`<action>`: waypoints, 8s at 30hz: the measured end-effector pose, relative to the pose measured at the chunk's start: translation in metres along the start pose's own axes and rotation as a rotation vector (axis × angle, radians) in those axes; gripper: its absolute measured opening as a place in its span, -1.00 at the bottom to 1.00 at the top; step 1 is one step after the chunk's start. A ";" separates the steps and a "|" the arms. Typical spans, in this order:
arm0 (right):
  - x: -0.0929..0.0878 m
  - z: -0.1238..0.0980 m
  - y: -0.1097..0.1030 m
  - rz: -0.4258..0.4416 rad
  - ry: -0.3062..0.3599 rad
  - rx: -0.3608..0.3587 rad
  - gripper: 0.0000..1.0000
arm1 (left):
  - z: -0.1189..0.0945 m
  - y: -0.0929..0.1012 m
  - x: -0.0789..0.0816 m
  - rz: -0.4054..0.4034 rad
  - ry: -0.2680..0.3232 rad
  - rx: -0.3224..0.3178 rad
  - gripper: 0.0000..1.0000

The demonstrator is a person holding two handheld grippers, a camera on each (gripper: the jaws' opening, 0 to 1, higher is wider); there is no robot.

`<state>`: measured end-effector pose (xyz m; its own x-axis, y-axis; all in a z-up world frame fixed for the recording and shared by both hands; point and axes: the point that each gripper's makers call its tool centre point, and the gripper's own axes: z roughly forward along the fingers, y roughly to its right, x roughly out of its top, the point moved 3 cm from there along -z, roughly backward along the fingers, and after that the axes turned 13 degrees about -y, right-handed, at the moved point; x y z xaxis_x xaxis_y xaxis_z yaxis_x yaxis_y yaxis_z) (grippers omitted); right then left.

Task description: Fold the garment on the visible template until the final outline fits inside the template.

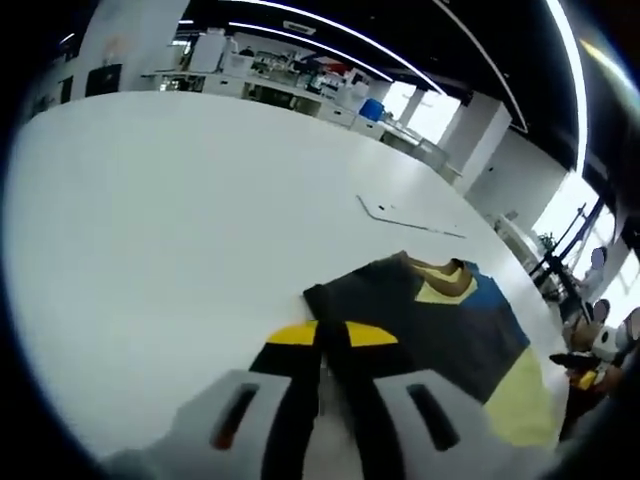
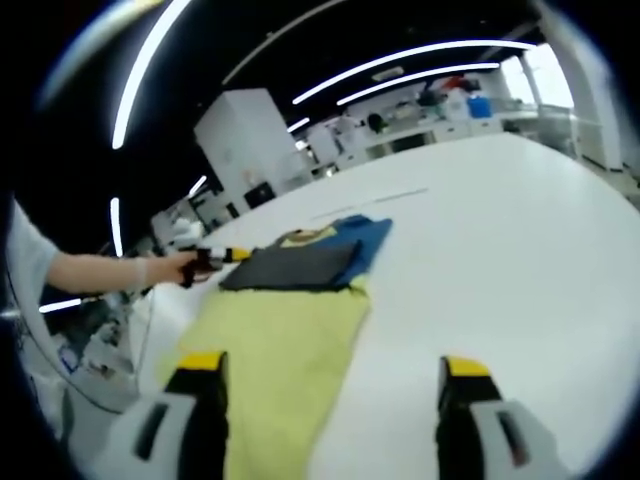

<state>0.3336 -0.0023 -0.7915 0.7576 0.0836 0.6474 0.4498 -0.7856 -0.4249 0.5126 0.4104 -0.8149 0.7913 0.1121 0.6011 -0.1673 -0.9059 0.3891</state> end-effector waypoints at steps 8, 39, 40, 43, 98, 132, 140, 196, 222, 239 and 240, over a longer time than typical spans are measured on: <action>0.002 0.001 -0.002 -0.001 0.009 0.008 0.72 | -0.018 0.007 -0.002 0.029 0.048 -0.056 -0.29; 0.005 -0.016 -0.021 -0.095 0.006 0.001 0.99 | -0.117 0.073 -0.100 0.347 0.021 -0.240 0.98; 0.005 -0.018 -0.021 -0.094 0.007 0.000 0.99 | -0.123 0.076 -0.107 0.353 0.021 -0.236 0.98; 0.003 -0.022 -0.023 -0.090 0.013 -0.003 0.99 | -0.133 0.077 -0.117 0.363 0.015 -0.233 0.98; -0.102 -0.048 -0.035 -0.076 -0.196 -0.073 0.03 | -0.183 0.074 -0.256 0.238 -0.242 -0.211 -0.21; -0.109 -0.048 -0.048 0.096 -0.255 0.023 -1.00 | -0.185 0.054 -0.272 0.061 -0.250 -0.205 -1.00; -0.109 -0.064 -0.055 0.139 -0.251 0.072 -1.00 | -0.212 0.069 -0.273 0.032 -0.217 -0.248 -1.00; 0.109 -0.017 -0.021 0.260 0.046 0.169 -1.00 | -0.163 0.065 -0.052 -0.103 0.110 -0.243 -1.00; 0.130 0.060 0.032 0.368 -0.028 0.075 -1.00 | -0.082 0.026 -0.033 -0.208 0.032 -0.105 -1.00; 0.113 0.074 0.036 0.305 -0.084 0.034 -1.00 | -0.071 0.026 -0.054 -0.149 0.006 -0.065 -1.00; 0.112 0.074 0.034 0.286 -0.088 0.045 -1.00 | -0.072 0.025 -0.054 -0.150 0.012 -0.070 -1.00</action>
<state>0.4683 0.0257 -0.7801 0.8937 -0.0833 0.4409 0.2310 -0.7569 -0.6114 0.4229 0.4108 -0.7873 0.8034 0.2496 0.5406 -0.0882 -0.8480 0.5226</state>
